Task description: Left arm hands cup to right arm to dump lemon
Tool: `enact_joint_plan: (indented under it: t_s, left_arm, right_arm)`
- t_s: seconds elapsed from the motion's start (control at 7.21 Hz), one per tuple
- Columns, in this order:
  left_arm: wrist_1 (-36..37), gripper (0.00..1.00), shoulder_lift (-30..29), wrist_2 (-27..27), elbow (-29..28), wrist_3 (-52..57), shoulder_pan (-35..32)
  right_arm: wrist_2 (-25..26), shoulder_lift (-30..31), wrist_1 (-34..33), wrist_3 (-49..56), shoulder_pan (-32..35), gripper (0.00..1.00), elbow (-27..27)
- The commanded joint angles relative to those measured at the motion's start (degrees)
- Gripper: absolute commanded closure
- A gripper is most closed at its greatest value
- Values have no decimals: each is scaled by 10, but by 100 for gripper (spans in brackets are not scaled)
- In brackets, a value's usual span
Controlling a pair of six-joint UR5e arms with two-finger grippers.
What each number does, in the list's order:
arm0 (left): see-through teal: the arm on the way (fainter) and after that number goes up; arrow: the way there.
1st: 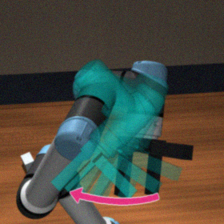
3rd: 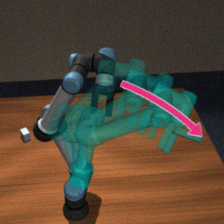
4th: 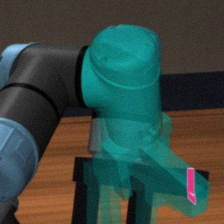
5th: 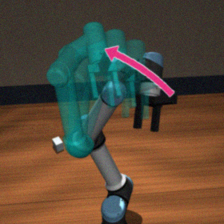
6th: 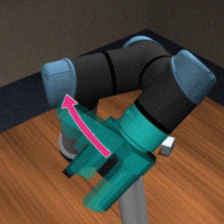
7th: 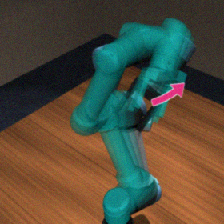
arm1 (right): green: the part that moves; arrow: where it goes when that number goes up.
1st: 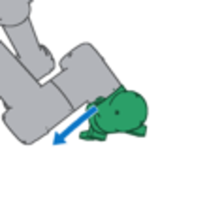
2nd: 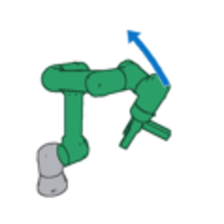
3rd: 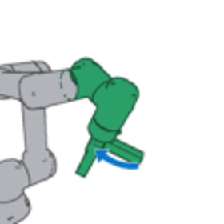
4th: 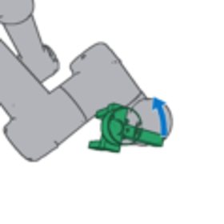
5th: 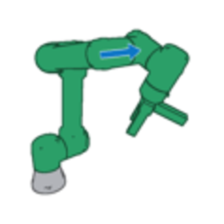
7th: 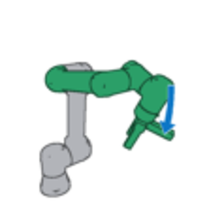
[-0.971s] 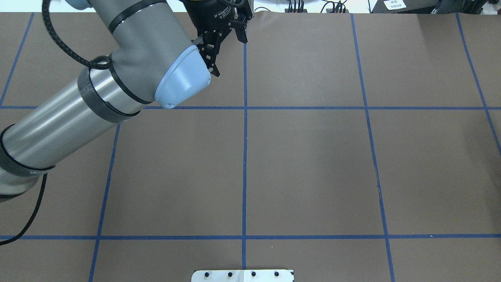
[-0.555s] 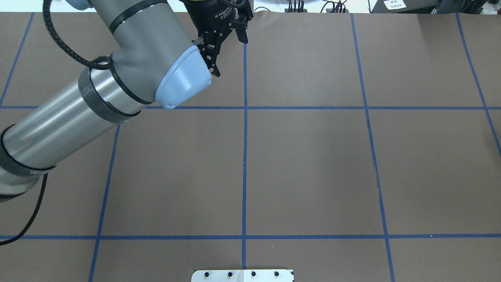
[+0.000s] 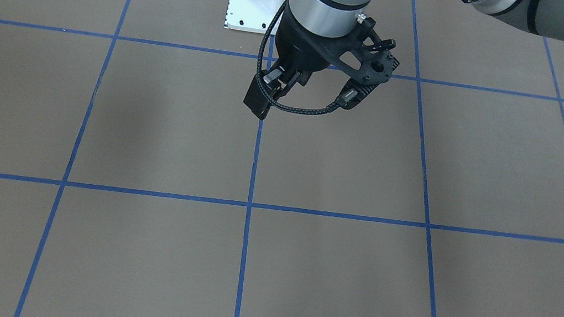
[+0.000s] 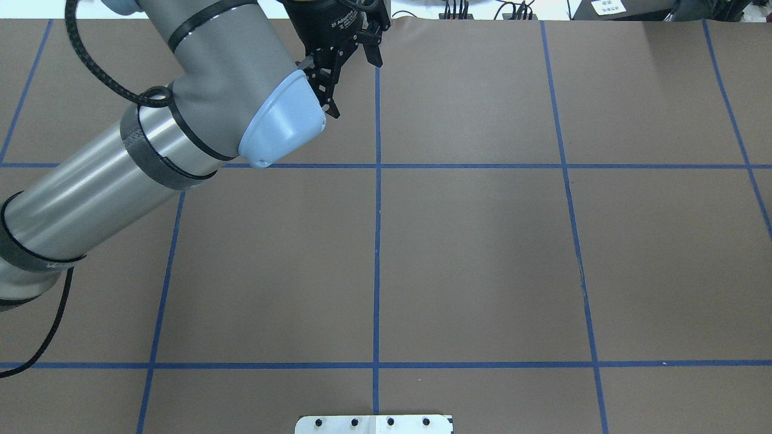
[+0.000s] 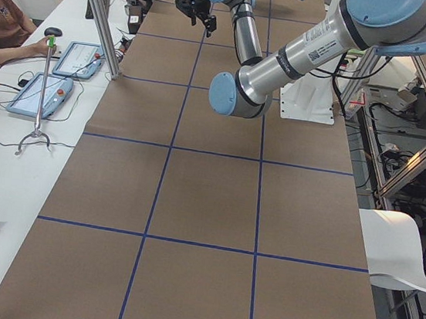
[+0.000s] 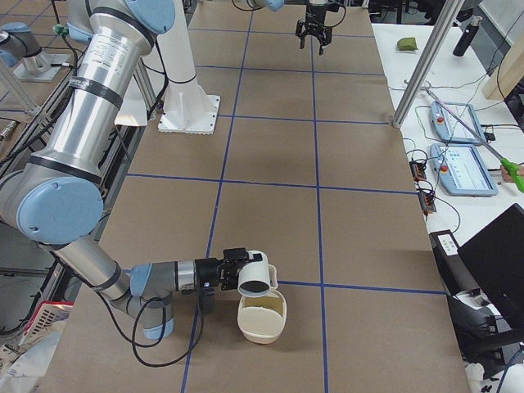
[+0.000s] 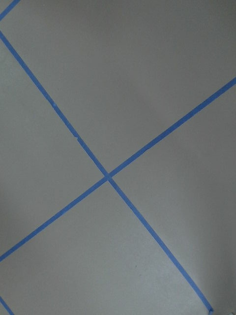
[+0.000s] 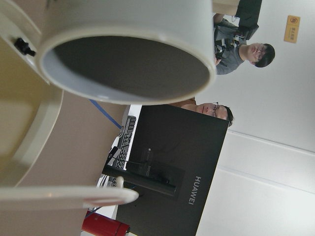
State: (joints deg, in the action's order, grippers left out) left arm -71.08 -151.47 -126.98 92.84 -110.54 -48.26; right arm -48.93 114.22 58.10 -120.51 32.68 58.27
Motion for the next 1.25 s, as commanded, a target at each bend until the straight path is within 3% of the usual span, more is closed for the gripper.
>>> enact_joint_plan:
  t_s: [0.0,0.56,1.11]
  left_arm:
    - [2,0,-2,11,1,1,-2]
    - [15,0,-16,11,8,2,-11]
    - [51,0,-29,41,10,3,-12]
  right_arm:
    - [1,-23,5,-111,33,79,-8]
    - [1,-53,8,-247,89,77,-20]
    - [1,-57,53,-323,90,76,-44]
